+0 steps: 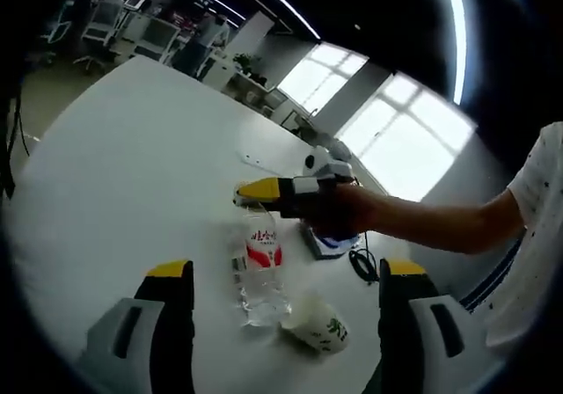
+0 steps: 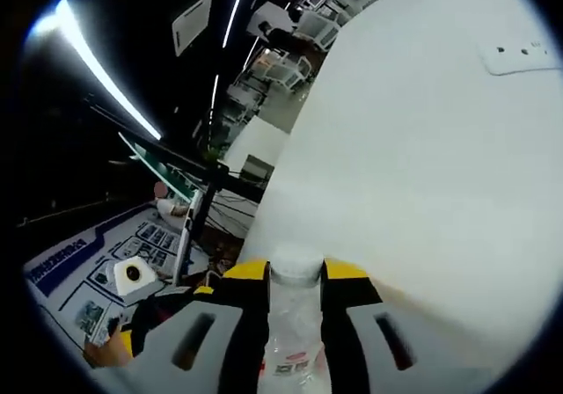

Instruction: Arrange the tabletop items into an orderly group along one side of the table until the central work area is clear of visible clutter.

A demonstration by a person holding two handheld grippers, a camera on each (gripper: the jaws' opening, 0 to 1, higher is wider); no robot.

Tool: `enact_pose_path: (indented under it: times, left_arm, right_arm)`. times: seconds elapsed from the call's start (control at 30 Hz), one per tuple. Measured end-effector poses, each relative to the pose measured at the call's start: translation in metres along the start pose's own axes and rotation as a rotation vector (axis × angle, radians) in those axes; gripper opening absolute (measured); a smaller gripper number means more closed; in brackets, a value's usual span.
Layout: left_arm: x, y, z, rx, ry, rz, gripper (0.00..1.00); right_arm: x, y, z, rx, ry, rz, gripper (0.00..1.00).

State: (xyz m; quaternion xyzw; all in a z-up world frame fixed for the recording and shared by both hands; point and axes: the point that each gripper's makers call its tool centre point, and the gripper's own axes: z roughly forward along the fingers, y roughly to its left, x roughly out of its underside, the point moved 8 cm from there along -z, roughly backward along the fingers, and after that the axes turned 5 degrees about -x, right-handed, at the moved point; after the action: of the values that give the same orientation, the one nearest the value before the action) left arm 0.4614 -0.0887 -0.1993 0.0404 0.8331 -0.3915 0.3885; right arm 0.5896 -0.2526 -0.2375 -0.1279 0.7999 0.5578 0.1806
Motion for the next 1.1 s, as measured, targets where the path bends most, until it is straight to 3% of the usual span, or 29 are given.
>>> enact_pose_path:
  times: [0.3, 0.57, 0.93, 1.1]
  left_arm:
    - [-0.002, 0.021, 0.048, 0.082, 0.094, 0.008, 0.86]
    - [0.0, 0.02, 0.075, 0.175, 0.173, 0.037, 0.75]
    - [0.009, 0.02, 0.089, 0.259, 0.238, 0.039, 0.6]
    - [0.012, 0.021, 0.09, 0.285, 0.266, 0.068, 0.43]
  right_arm:
    - [-0.003, 0.012, -0.002, -0.011, 0.003, -0.077, 0.19]
    - [-0.005, 0.018, -0.001, -0.022, 0.014, -0.139, 0.19]
    - [-0.004, 0.027, -0.003, -0.028, 0.032, -0.201, 0.19]
    - [-0.003, 0.032, -0.004, -0.028, 0.032, -0.218, 0.19]
